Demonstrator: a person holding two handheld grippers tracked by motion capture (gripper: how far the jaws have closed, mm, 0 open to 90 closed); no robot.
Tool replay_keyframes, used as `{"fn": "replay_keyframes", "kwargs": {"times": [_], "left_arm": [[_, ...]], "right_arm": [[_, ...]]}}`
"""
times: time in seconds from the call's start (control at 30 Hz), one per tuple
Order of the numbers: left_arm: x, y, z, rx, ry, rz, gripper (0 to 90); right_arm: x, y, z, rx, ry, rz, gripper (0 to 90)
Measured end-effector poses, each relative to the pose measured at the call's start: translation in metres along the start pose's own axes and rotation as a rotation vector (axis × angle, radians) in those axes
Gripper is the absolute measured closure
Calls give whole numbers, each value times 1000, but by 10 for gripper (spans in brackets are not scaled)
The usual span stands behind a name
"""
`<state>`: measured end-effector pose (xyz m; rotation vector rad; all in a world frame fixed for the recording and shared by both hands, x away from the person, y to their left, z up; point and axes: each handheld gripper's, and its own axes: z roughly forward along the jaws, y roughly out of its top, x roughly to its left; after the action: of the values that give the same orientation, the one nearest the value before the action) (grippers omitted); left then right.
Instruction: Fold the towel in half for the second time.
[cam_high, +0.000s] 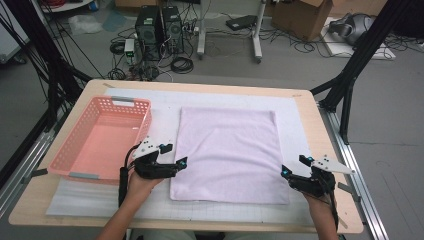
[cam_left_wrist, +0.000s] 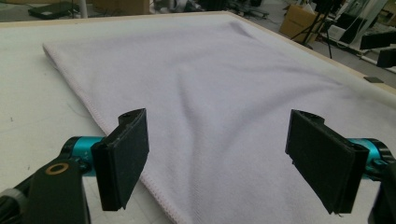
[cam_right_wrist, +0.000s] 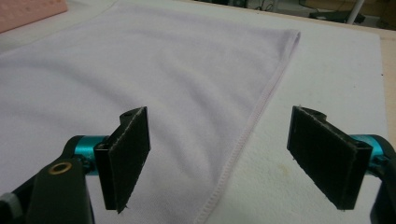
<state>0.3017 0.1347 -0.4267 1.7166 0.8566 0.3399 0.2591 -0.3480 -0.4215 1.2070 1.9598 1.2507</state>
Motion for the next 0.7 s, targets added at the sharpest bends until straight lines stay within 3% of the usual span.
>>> {"fn": "replay_keyframes", "kwargs": {"times": [0.37, 0.53, 0.7], "left_arm": [[2, -1, 1, 18, 12, -12, 222], [4, 0, 4, 24, 8, -63, 233], [7, 4, 9, 34, 13, -78, 233]], "right_arm": [[-3, -3, 3, 25, 1, 12, 201], [-9, -6, 4, 35, 1, 41, 201], [-13, -7, 6, 49, 8, 58, 201]]}}
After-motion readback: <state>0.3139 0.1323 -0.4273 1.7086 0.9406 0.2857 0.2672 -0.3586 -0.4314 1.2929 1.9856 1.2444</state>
